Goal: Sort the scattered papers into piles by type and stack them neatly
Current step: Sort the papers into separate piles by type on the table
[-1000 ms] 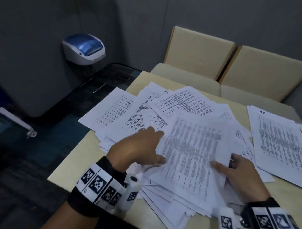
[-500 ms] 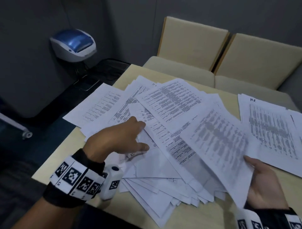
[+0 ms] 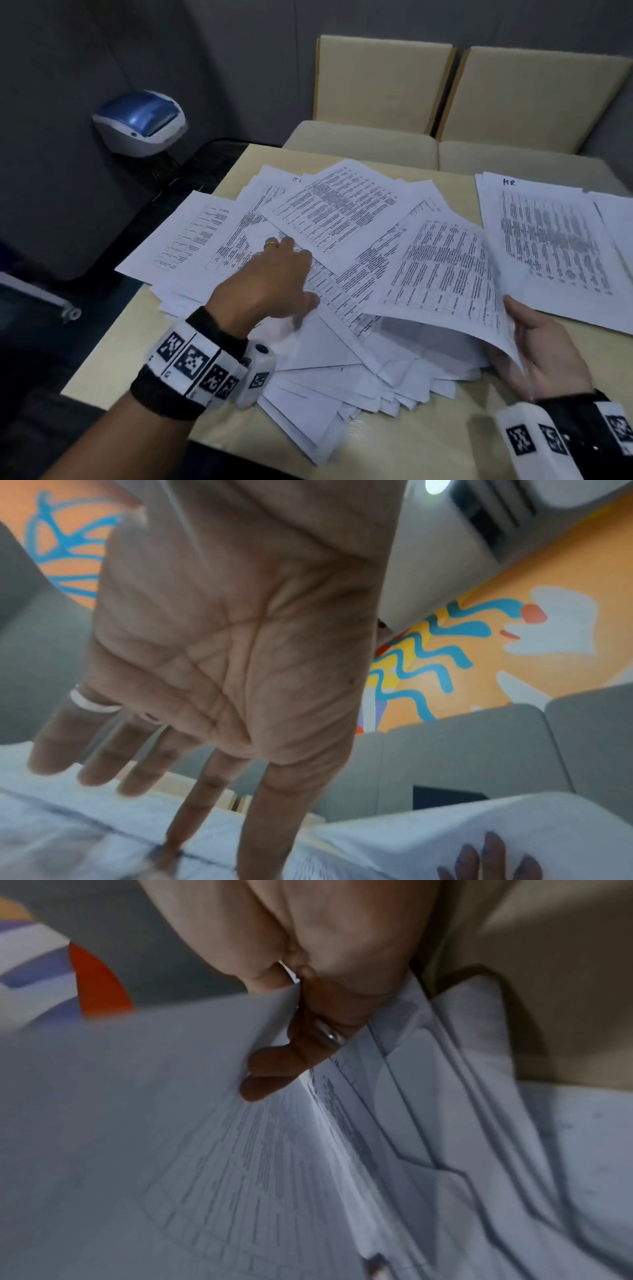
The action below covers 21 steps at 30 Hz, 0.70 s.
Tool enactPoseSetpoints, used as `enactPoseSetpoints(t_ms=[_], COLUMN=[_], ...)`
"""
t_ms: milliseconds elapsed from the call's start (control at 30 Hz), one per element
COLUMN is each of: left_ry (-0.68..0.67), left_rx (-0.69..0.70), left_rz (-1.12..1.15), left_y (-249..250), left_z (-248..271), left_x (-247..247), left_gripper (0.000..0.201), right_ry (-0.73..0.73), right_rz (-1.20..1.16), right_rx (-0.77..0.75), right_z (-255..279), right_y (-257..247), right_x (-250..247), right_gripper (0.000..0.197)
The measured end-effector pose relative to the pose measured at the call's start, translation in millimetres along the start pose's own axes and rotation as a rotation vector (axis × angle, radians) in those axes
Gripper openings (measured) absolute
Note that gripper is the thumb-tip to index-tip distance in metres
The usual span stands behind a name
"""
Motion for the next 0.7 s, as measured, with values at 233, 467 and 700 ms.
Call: enactPoseSetpoints(t_ms=[233, 467, 700], left_ry=[0.027, 0.287, 0.267], left_rx=[0.052, 0.017, -0.014], left_rz=[-0.056, -0.167, -0.134], left_y=[24.5, 28.7, 16.2], left_z=[-50.0, -54.1, -60.1], left_x=[-21.6, -38.7, -36.4], left_gripper=[0.058, 0.042, 0.059], right_ry=[0.289, 0.339, 0.440], right_rz=[0.677, 0.844, 0.980], right_rx=[-0.431, -0.436, -0.462], right_z=[4.1, 8.0, 15.0], right_y=[5.4, 5.3, 1.4], right_x=[-15.5, -14.8, -6.1], right_gripper=[0.023, 0.019, 0.015])
Point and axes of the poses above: each hand's wrist, its own z-axis away from the middle knuckle, its own x-axis out of the palm, y = z × x, the point moved 4 cm from there along -z, towards the middle knuckle, and after that the axes turned 12 degrees about -z, right-handed, at the moved point
